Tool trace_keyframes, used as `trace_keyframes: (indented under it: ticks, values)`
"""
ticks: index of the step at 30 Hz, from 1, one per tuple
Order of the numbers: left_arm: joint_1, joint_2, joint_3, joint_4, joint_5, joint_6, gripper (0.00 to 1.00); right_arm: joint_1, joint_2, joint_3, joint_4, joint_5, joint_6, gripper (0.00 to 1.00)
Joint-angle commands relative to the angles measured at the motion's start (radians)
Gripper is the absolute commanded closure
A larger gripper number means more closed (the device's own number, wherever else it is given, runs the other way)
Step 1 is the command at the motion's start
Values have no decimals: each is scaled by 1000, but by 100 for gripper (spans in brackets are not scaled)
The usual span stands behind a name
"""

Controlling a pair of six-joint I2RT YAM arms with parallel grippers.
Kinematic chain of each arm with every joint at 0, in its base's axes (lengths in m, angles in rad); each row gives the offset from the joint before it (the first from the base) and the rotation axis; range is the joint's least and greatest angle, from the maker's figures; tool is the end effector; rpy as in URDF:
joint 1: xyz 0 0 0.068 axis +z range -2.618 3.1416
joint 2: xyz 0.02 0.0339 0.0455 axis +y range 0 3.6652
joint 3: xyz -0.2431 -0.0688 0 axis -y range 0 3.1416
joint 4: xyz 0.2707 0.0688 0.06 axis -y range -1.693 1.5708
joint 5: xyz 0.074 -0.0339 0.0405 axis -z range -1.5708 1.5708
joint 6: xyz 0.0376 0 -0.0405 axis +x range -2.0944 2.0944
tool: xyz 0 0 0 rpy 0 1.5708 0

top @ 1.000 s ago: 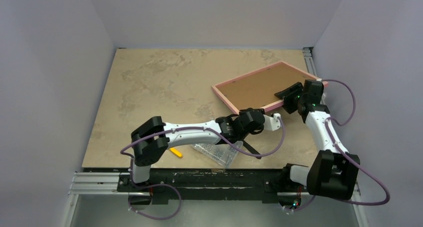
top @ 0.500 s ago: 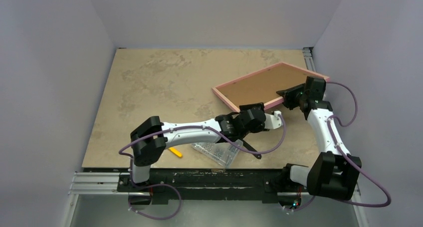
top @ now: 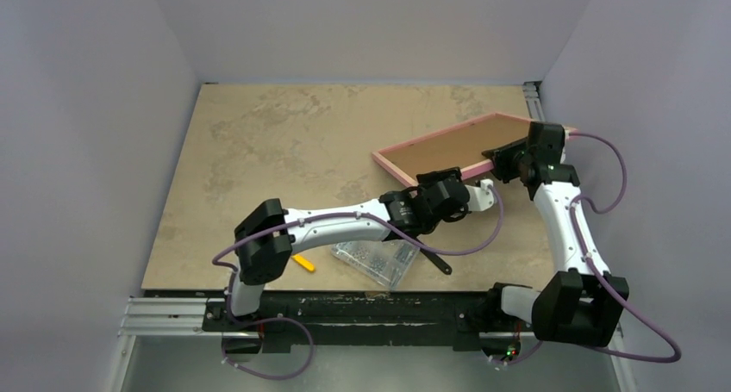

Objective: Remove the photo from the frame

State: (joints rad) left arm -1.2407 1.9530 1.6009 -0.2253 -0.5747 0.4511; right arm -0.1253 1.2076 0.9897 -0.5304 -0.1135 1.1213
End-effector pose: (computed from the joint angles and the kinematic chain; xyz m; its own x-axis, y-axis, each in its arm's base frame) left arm 0.1729 -0.4417 0.2444 0.1226 0.7712 -0.6247 0.6589 0.4075 0.6323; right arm 0.2908 -0.0323 0.2650 -0.2557 0.9341 -0.2490 0.6262 0.3563 0.6935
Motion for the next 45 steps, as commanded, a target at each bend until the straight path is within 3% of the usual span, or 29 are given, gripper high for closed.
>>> trace_keyframes:
  ticks: [1, 3, 5, 9, 12, 23, 26, 29, 31, 34, 38, 42, 45]
  values:
    - [35, -7, 61, -95, 75, 3, 71, 25, -58, 67, -98, 101, -188, 100]
    - [37, -22, 77, -131, 97, -5, 88, 33, -62, 89, -103, 103, -234, 93]
    - [43, -32, 110, -206, 133, -31, 100, 45, -65, 124, -101, 94, -297, 78]
    - [66, -65, 182, -306, 189, -85, 100, 73, -70, 240, -142, 92, -453, 39]
    - [97, -76, 260, -399, 237, -123, 100, 81, -69, 351, -209, 97, -555, 27]
    - [228, -33, 641, -707, 631, -259, 100, 81, -129, 696, -366, 169, -616, 21]
    - [285, 16, 770, -779, 737, -314, 100, 81, -157, 692, -360, 167, -617, 21]
    - [315, 50, 797, -796, 762, -331, 100, 81, -189, 627, -340, 154, -618, 21]
    - [317, 43, 748, -766, 771, -351, 100, 81, -233, 504, -292, 152, -585, 17]
    - [318, -23, 555, -610, 729, -421, 99, 81, -260, 294, -215, 125, -514, 15]
    - [351, -101, 344, -449, 746, -534, 76, 80, -254, 54, -106, 64, -410, 16]
    - [359, -150, 188, -339, 741, -525, 63, 80, -193, -109, -89, 145, -294, 13]
    - [360, -183, 48, -173, 799, -539, 48, 81, -110, -219, 10, 77, -218, 13]
